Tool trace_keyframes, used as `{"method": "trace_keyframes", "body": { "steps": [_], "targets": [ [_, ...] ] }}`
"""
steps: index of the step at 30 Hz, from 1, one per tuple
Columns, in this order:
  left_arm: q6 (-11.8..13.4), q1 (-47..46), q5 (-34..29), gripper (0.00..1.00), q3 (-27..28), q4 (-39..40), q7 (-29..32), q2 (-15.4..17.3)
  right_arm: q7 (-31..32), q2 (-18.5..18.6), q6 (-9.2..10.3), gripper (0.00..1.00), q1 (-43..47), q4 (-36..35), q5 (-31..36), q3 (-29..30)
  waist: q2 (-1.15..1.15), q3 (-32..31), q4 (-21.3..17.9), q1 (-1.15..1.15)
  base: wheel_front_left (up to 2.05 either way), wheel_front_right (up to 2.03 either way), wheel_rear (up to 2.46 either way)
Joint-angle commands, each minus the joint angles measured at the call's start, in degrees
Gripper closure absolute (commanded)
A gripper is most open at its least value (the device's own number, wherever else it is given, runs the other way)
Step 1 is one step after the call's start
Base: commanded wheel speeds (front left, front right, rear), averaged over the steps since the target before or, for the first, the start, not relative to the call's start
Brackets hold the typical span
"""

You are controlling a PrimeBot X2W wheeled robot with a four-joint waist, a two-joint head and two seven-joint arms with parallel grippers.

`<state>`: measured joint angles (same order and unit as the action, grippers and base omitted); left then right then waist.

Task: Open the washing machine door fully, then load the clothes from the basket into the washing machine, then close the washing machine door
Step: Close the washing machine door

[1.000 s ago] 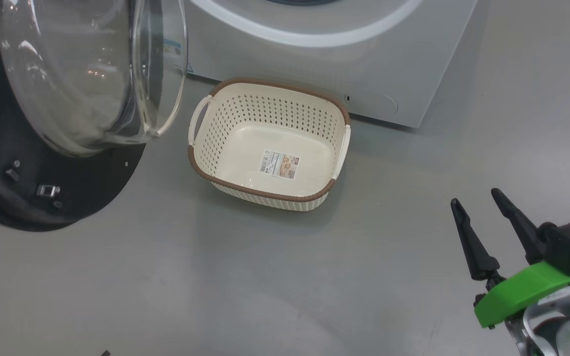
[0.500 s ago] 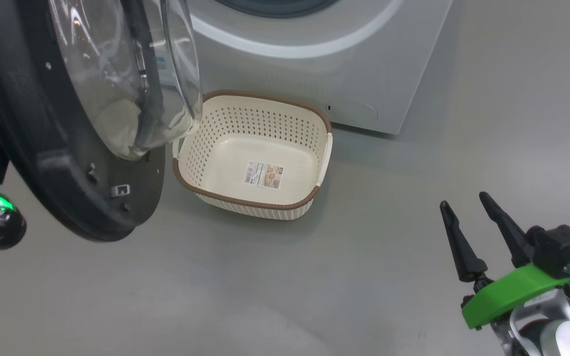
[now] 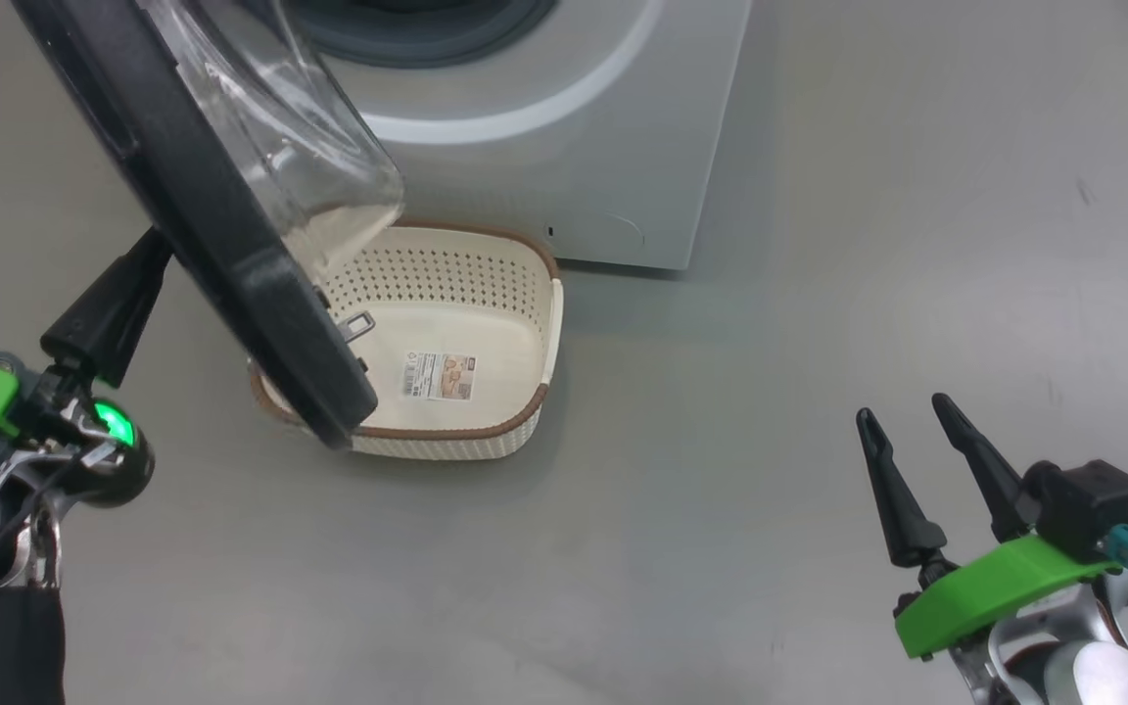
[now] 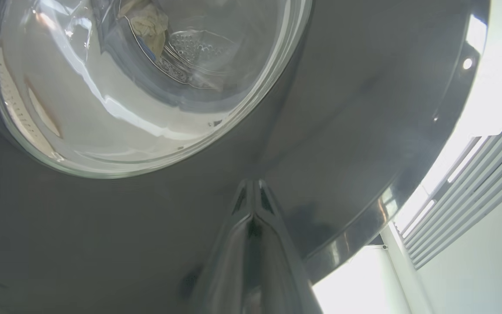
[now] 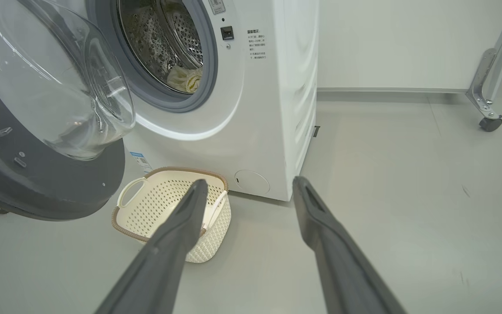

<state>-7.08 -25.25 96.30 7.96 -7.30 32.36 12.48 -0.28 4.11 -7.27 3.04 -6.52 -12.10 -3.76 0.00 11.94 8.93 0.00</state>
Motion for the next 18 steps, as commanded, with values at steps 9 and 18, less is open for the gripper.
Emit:
{"method": "trace_keyframes", "body": {
  "steps": [9,18],
  "targets": [
    [-0.41,-4.89,-2.55,1.0,1.04,0.09,0.03,-0.18,-1.98,-0.53,-0.22,0.0,-3.31,-0.17,-0.6,-1.51,0.0,0.04,-7.54,0.0,0.0,0.0,0.0],
    [-0.41,-9.04,-3.57,1.0,1.85,-4.38,-1.8,-1.47,-2.97,-0.88,-0.22,0.0,-4.27,1.17,-0.94,-1.58,0.0,0.54,-13.13,0.0,0.0,0.0,0.0]
  ]
}}
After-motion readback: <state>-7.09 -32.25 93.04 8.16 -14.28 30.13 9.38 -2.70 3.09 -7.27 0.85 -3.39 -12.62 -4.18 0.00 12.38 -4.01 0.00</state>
